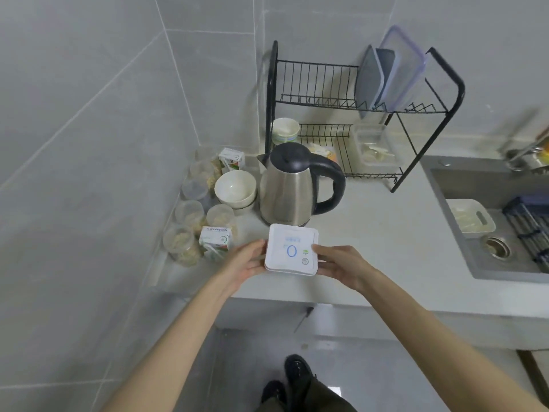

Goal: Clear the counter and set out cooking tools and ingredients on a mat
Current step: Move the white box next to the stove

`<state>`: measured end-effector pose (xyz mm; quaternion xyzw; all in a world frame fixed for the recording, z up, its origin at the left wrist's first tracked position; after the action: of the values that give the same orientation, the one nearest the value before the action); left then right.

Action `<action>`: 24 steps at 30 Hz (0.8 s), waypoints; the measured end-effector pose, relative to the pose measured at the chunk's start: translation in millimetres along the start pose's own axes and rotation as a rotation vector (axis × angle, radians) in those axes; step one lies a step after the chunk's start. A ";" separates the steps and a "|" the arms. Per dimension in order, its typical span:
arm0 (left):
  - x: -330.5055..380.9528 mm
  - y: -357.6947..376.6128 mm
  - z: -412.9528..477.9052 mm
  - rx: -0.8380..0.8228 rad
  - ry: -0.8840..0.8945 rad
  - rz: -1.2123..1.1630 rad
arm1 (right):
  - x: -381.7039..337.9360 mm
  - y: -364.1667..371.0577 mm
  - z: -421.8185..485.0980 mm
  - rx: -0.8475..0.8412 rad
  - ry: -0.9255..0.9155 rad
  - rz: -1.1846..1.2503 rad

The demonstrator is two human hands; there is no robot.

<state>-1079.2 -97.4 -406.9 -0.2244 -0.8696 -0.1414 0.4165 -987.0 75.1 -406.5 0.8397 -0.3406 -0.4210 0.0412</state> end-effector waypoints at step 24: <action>30.1 378.5 -118.9 -0.661 0.314 0.582 | -27.1 -292.3 -290.8 0.442 -0.463 0.506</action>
<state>-824.9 184.6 -288.0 -0.5557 -0.6051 -0.3204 0.4716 -627.4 251.7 -305.4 0.6010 -0.6191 -0.4921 -0.1156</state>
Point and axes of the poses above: each hand's wrist, its own z-axis towards the middle knuckle, its own y-axis out of the palm, x = y × z, the point moved 10 cm from there along z, towards the middle knuckle, and after that the axes turned 12 degrees about z, right-handed, at the moved point
